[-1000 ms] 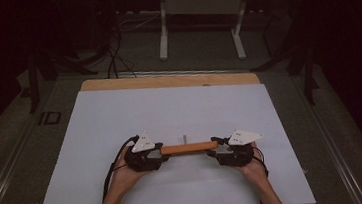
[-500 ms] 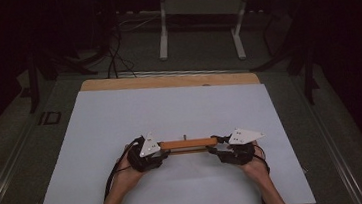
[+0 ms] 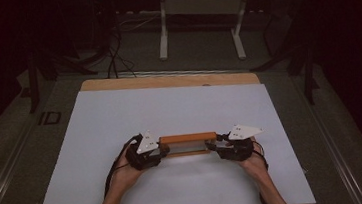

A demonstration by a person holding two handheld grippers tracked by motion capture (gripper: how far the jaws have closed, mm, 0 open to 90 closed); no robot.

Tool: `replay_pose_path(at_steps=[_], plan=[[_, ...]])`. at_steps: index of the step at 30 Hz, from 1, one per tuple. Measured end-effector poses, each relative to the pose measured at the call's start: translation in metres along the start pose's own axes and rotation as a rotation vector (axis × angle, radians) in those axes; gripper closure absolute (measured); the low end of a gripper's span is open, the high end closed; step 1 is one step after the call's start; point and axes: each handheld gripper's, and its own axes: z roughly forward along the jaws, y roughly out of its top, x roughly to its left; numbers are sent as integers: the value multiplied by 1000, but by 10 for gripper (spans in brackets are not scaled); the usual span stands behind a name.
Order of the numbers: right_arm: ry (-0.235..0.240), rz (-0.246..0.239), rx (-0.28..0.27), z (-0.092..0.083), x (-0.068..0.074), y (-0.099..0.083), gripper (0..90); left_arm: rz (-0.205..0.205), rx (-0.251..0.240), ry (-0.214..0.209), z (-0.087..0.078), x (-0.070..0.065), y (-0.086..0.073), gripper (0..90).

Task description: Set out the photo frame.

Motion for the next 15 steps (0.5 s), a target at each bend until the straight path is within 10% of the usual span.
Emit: replay_pose_path(at_steps=[15], plan=[[60,144,-21,8,-5,0,627,-223,-24,-118,2,24,-11,606]])
